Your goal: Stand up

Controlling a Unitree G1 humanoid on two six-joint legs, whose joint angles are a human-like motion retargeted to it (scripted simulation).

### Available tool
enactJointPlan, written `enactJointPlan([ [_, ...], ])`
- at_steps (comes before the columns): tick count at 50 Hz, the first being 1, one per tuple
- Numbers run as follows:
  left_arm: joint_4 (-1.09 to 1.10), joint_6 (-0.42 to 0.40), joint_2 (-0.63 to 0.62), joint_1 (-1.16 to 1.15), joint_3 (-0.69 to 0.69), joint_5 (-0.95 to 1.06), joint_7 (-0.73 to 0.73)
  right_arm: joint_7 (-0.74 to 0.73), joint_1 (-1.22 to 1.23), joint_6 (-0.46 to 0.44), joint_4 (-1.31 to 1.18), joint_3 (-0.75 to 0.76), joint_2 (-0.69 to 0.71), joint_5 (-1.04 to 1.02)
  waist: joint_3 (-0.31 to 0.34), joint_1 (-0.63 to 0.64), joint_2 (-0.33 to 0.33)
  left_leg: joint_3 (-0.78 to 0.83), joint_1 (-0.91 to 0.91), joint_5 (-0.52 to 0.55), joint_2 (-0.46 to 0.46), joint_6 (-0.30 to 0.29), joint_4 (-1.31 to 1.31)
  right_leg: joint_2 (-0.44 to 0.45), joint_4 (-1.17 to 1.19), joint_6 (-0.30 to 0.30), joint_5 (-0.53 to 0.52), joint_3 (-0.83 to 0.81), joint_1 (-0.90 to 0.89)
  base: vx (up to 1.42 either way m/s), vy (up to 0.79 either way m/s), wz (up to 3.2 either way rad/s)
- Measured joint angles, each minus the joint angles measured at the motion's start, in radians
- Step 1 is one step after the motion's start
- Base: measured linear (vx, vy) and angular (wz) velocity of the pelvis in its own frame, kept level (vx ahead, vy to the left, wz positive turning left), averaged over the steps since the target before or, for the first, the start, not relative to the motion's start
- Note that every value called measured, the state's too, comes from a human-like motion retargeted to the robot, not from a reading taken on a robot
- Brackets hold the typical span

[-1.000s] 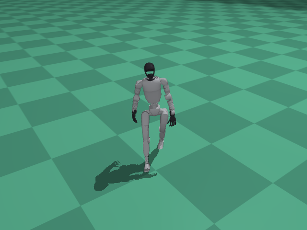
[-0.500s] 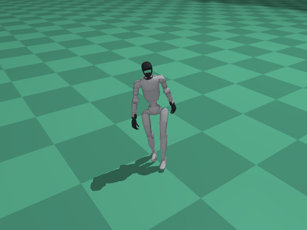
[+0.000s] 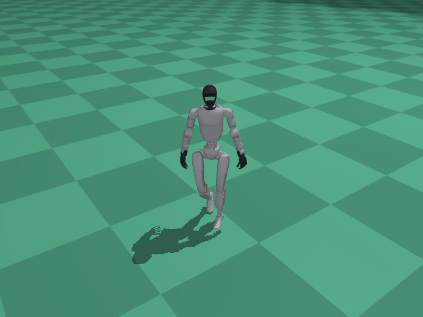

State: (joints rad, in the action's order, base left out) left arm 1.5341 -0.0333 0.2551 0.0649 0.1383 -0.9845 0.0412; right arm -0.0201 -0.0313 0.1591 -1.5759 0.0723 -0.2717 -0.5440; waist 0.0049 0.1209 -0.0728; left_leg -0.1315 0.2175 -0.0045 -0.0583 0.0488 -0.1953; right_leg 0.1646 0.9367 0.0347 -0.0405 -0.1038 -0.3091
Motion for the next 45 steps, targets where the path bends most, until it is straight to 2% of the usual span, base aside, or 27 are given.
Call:
enactJointPlan([
  [5, -0.097, -0.085, -0.015, 0.129, -0.084, -0.017, -0.015, -0.004, -0.056, 0.012, 0.003, 0.032, -0.005, 0.054, -0.009, -0.027, 0.009, 0.022, -0.106, -0.023, -0.025, 0.008, 0.061, -0.048, -0.271, -0.077, 0.054, 0.056, -0.092, 0.55, 0.25, 0.31],
  [10, -0.169, -0.174, -0.044, 0.232, -0.133, -0.006, -0.028, -0.006, -0.076, 0.004, -0.008, 0.047, 0.0, 0.05, 0.022, -0.085, 0.077, -0.001, -0.26, -0.075, -0.12, 0.006, 0.089, -0.203, -0.72, -0.243, 0.019, 0.099, -0.104, 0.64, 0.19, 0.59],
  [12, -0.178, -0.2, -0.046, 0.263, -0.149, 0.004, -0.023, -0.001, -0.068, 0.001, -0.016, 0.053, 0.01, 0.042, 0.046, -0.104, 0.096, -0.026, -0.328, -0.112, -0.128, -0.018, 0.08, -0.23, -0.859, -0.296, 0.018, 0.072, -0.107, 0.7, -0.05, 0.52],
  [16, -0.175, -0.225, -0.054, 0.291, -0.161, -0.001, -0.017, 0.003, -0.054, 0.007, -0.014, 0.055, 0.029, 0.024, 0.046, -0.091, 0.085, -0.042, -0.392, -0.17, -0.077, -0.102, 0.033, -0.169, -0.986, -0.296, 0.092, -0.058, -0.148, 0.8, -0.11, 0.05],
  [17, -0.17, -0.227, -0.06, 0.288, -0.167, -0.003, -0.016, 0.003, -0.057, 0.008, -0.014, 0.054, 0.031, 0.019, 0.041, -0.099, 0.08, -0.06, -0.406, -0.163, -0.085, -0.111, 0.026, -0.187, -0.981, -0.296, 0.089, -0.087, -0.149, 0.68, 0.54, 0.92],
  [18, -0.161, -0.228, -0.071, 0.28, -0.174, -0.006, -0.015, 0.002, -0.064, 0.007, -0.014, 0.055, 0.029, 0.011, 0.032, -0.125, 0.074, -0.091, -0.424, -0.134, -0.111, -0.107, 0.03, -0.241, -0.957, -0.296, 0.069, -0.095, -0.143, 0.65, 0.68, 1.21],
  [21, -0.131, -0.225, -0.081, 0.257, -0.18, -0.015, -0.005, 0.001, -0.055, 0.0, -0.015, 0.054, 0.018, -0.013, 0.0, -0.168, 0.057, -0.134, -0.441, -0.059, -0.118, -0.165, 0.004, -0.269, -0.901, -0.216, 0.015, -0.044, -0.148, 0.72, 0.38, 1.09],
  [23, -0.113, -0.213, -0.079, 0.222, -0.183, -0.039, 0.003, 0.001, -0.054, -0.001, -0.016, 0.057, 0.016, -0.019, -0.012, -0.193, 0.049, -0.17, -0.454, 0.015, -0.12, -0.222, -0.043, -0.274, -0.884, -0.198, -0.042, -0.023, -0.132, 0.99, 0.09, 1.03],
  [25, -0.099, -0.184, -0.079, 0.174, -0.184, -0.071, -0.004, 0.008, -0.054, -0.001, -0.019, 0.061, 0.014, -0.017, -0.029, -0.178, 0.043, -0.156, -0.447, 0.136, -0.123, -0.31, -0.113, -0.279, -0.845, -0.185, -0.024, -0.041, -0.123, 0.97, 0.2, 0.41],
  [28, -0.065, -0.145, -0.072, 0.126, -0.167, -0.077, -0.033, 0.021, -0.007, -0.008, -0.017, 0.049, -0.022, -0.012, 0.004, -0.147, 0.044, 0.045, -0.376, 0.352, -0.23, -0.311, -0.333, -0.354, -0.749, -0.201, 0.033, 0.049, -0.126, 0.74, 0.92, -0.01],
  [30, -0.038, -0.123, -0.05, 0.094, -0.147, -0.071, -0.032, 0.018, 0.031, -0.012, -0.015, 0.03, -0.039, -0.01, 0.022, -0.137, 0.08, 0.171, -0.284, 0.439, -0.257, -0.311, -0.507, -0.417, -0.721, -0.201, 0.08, 0.055, -0.1, 0.65, 0.58, 0.24],
  [32, -0.024, -0.093, -0.026, 0.054, -0.112, -0.076, -0.026, 0.016, 0.065, -0.016, -0.008, 0.028, -0.044, -0.021, 0.038, -0.15, 0.1, 0.171, -0.195, 0.507, -0.263, -0.311, -0.648, -0.443, -0.717, -0.176, 0.115, -0.003, -0.053, 0.72, 0.01, 0.51],
  [36, -0.005, -0.048, -0.001, -0.039, -0.007, -0.062, -0.054, 0.006, 0.122, -0.007, 0.035, 0.018, -0.057, -0.037, 0.093, -0.142, 0.118, 0.043, -0.041, 0.312, -0.302, -0.311, -0.776, -0.397, -0.715, -0.101, 0.212, 0.019, 0.049, 0.69, -0.25, -0.09],
  [39, 0.003, -0.042, 0.011, -0.109, 0.056, -0.023, -0.057, -0.012, 0.151, 0.014, 0.078, 0.003, -0.068, -0.027, 0.105, -0.092, 0.121, -0.037, 0.066, 0.224, -0.304, -0.311, -0.704, -0.332, -0.715, -0.03, 0.264, 0.048, 0.079, 0.68, -0.24, -0.68],
  [41, -0.004, -0.048, 0.02, -0.154, 0.091, 0.002, -0.06, -0.021, 0.167, 0.033, 0.107, -0.001, -0.066, -0.022, 0.104, -0.076, 0.111, -0.109, 0.14, 0.186, -0.267, -0.31, -0.622, -0.268, -0.728, 0.026, 0.284, 0.034, 0.091, 0.43, -0.29, -0.2],
  [42, -0.008, -0.053, 0.026, -0.174, 0.107, 0.014, -0.065, -0.024, 0.177, 0.043, 0.119, -0.005, -0.066, -0.021, 0.103, -0.073, 0.102, -0.133, 0.174, 0.171, -0.242, -0.296, -0.579, -0.237, -0.736, 0.051, 0.295, 0.021, 0.1, 0.44, -0.12, 0.04],
  [45, -0.009, -0.064, 0.032, -0.22, 0.136, 0.051, -0.084, -0.028, 0.212, 0.058, 0.134, -0.029, -0.077, -0.024, 0.114, -0.067, 0.089, -0.152, 0.215, 0.17, -0.216, -0.192, -0.467, -0.199, -0.726, 0.084, 0.352, 0.009, 0.141, 0.68, 0.14, -0.14],
])
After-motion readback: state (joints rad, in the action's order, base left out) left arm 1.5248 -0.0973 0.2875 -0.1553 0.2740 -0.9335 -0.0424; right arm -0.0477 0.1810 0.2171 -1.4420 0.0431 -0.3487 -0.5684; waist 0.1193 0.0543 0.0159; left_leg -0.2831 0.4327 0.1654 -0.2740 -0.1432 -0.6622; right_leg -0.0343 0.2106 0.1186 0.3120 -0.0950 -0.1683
